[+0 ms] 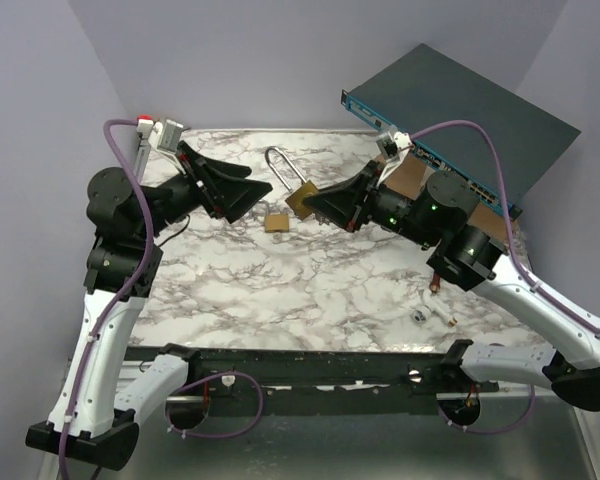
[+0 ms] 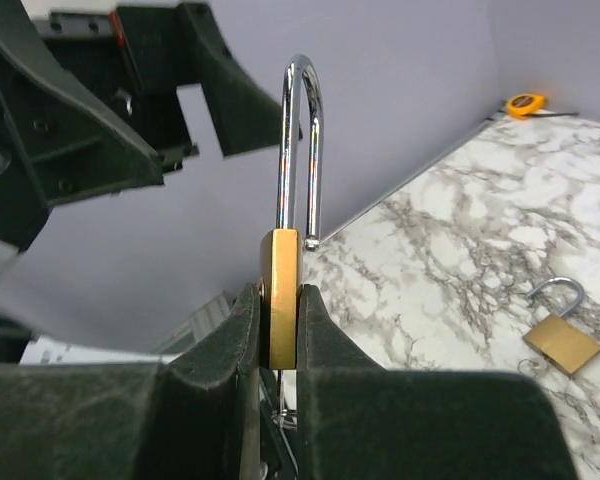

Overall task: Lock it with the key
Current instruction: Lock the lock.

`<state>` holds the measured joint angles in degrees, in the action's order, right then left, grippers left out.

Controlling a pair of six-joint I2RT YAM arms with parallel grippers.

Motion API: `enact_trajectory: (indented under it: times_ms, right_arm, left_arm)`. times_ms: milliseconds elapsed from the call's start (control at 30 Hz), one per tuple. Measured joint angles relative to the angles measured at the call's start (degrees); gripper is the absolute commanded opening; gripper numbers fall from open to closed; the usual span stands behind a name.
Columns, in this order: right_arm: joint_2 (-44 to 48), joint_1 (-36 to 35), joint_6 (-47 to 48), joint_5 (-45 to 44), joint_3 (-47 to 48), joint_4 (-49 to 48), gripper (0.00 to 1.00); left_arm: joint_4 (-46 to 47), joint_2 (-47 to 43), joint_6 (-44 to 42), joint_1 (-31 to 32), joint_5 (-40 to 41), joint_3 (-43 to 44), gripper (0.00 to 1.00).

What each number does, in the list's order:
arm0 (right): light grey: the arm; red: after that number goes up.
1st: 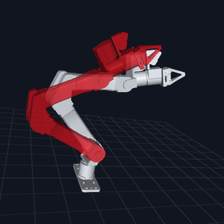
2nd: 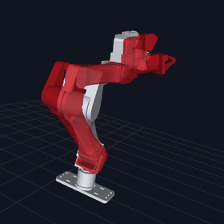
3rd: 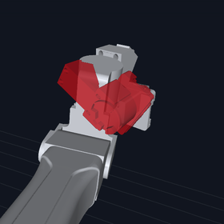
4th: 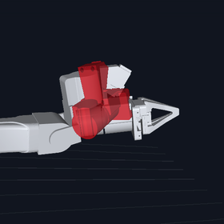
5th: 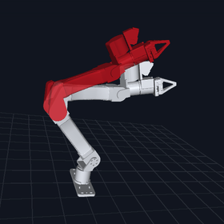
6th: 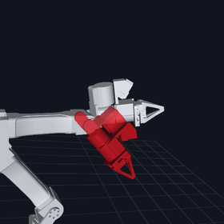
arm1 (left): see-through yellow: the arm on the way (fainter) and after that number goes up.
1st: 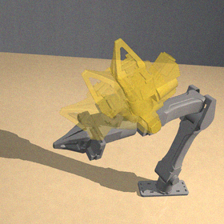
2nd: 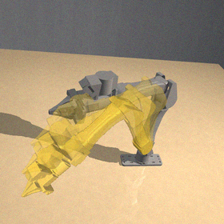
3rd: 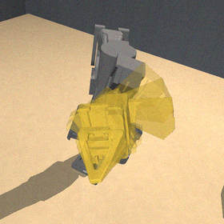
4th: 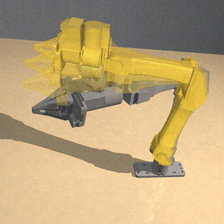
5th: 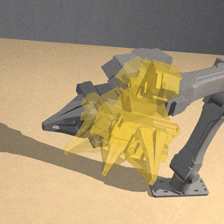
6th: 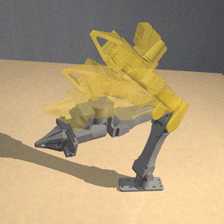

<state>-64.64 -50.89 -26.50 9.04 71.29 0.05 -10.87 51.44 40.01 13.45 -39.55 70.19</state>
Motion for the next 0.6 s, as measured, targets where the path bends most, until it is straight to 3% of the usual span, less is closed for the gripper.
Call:
enact_trajectory:
  times_ms: [267, 600]
  right_arm:
    - [2.1, 0.0, 5.3, 13.5, 4.9, 11.1, 0.01]
    - [4.7, 0.0, 7.1, 20.6, 7.2, 17.5, 0.01]
  left_arm:
    - [2.8, 3.5, -9.4, 0.0, -15.5, 9.8, 0.69]
    - [-5.9, 5.8, -17.5, 0.0, -28.0, 12.6, 0.62]
